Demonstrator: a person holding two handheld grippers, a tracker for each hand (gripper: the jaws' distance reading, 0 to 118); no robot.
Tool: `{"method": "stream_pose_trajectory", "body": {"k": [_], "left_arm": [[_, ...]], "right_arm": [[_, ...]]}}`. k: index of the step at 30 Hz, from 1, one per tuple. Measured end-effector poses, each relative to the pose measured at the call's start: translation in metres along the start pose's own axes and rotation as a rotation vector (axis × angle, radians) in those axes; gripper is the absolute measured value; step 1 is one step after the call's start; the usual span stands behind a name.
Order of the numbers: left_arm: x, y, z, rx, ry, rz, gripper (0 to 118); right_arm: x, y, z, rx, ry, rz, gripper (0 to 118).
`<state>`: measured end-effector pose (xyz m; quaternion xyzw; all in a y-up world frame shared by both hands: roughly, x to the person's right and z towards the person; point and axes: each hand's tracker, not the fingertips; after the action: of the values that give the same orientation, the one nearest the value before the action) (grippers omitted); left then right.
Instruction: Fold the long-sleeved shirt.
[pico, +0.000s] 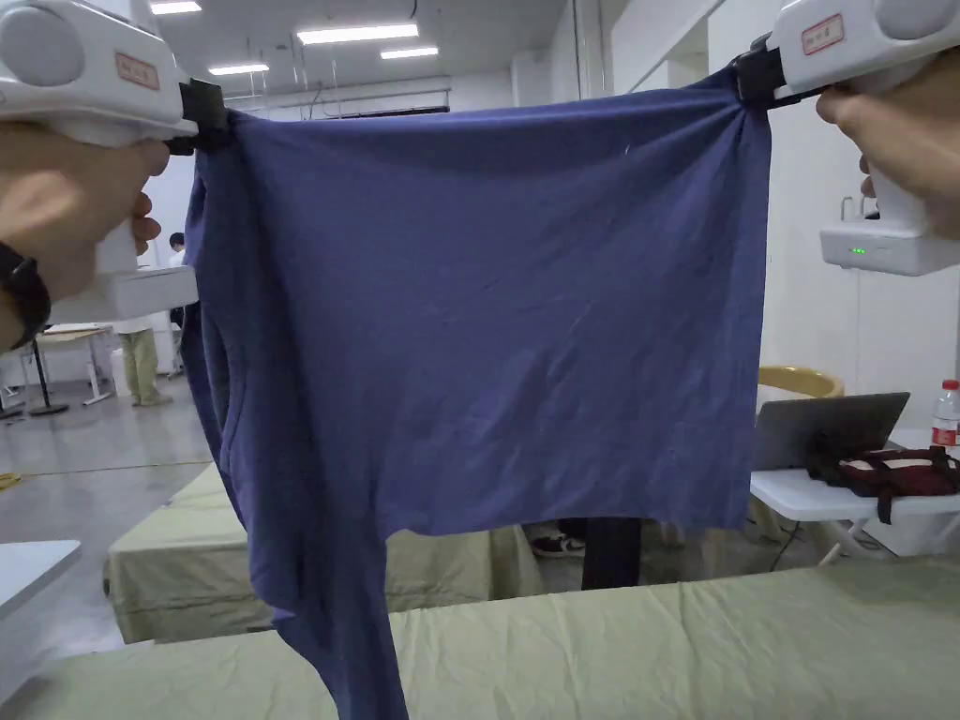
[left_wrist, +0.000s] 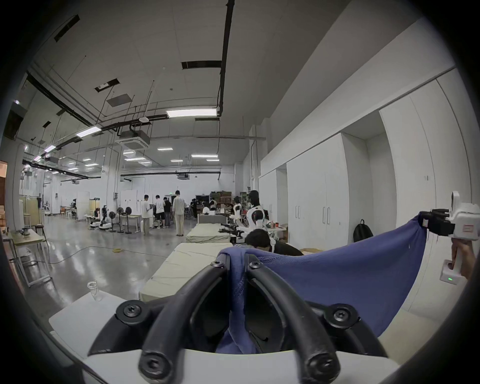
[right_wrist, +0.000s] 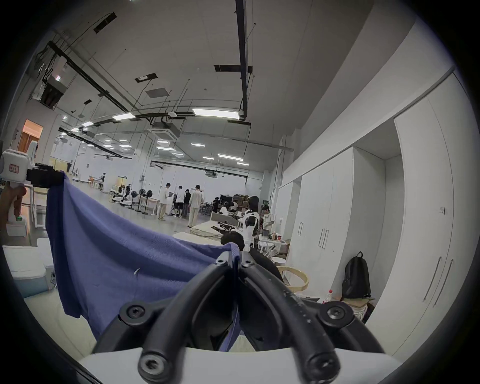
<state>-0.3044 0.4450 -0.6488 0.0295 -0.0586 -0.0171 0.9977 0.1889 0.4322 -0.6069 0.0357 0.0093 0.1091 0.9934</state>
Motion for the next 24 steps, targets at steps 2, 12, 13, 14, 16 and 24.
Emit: {"method": "stream_pose_trajectory", "body": {"k": [2, 12, 13, 14, 16, 24], "left_arm": [[0.001, -0.009, -0.007, -0.02, -0.006, -0.018, 8], [0.015, -0.092, -0.033, -0.13, -0.033, -0.008, 8], [0.017, -0.102, -0.033, -0.137, -0.038, -0.003, 8], [0.018, -0.108, -0.034, -0.148, -0.04, 0.001, 8], [0.019, -0.121, -0.034, -0.175, -0.044, 0.003, 8], [0.02, -0.167, -0.008, -0.226, -0.075, 0.046, 8]], "right_arm": [[0.001, -0.012, -0.011, -0.013, 0.003, 0.0, 6], [-0.009, -0.101, -0.047, -0.136, 0.024, -0.026, 6], [-0.01, -0.11, -0.048, -0.144, 0.025, -0.023, 6], [-0.011, -0.117, -0.049, -0.156, 0.026, -0.023, 6], [-0.012, -0.129, -0.051, -0.178, 0.033, -0.027, 6], [-0.018, -0.167, -0.023, -0.218, 0.067, -0.062, 6]]}}
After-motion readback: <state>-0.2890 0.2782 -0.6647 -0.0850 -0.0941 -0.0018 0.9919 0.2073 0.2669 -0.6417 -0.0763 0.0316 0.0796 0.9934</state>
